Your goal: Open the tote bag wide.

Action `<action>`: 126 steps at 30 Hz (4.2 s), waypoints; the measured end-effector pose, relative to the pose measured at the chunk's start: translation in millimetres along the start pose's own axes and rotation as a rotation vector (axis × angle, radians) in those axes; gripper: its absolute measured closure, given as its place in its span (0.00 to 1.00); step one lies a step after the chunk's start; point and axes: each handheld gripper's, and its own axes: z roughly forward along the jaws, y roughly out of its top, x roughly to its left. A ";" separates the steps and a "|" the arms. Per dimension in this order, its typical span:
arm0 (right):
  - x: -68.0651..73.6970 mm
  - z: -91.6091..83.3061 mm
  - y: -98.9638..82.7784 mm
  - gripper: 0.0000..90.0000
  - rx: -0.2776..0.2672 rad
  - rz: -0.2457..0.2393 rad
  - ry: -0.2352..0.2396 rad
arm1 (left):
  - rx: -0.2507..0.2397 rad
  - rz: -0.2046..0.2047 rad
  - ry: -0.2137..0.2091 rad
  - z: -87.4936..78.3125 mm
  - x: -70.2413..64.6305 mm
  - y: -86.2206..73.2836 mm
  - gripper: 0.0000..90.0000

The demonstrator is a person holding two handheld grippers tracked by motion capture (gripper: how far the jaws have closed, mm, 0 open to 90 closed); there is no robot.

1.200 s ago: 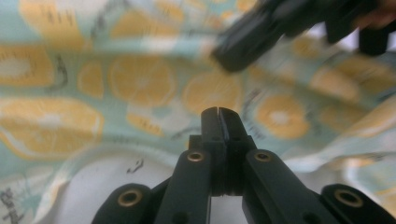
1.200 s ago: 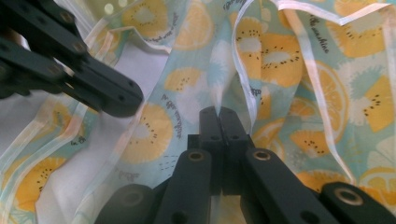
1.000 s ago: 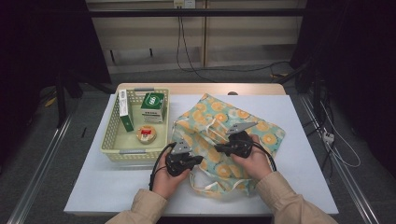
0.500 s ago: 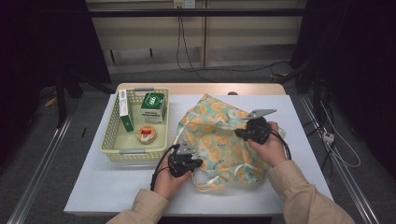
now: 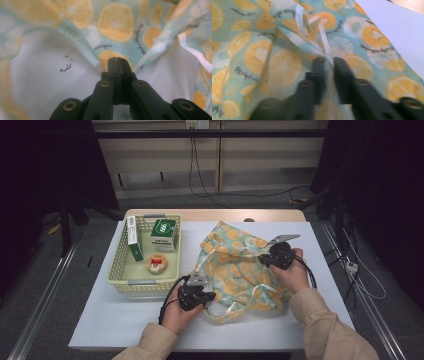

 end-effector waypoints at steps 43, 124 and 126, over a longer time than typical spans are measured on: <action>55.0 37.4 -8.3 0.75 0.082 -0.106 0.129 | -0.019 -0.011 -0.005 -0.9 0.2 -3.4 1.00; -19.1 -25.3 51.4 1.00 -0.062 0.126 0.058 | -0.208 -0.135 -0.074 -84.6 28.5 41.0 0.15; -20.1 -27.9 54.1 1.00 -0.067 0.131 0.059 | -0.212 -0.128 -0.070 -88.6 31.9 44.1 0.14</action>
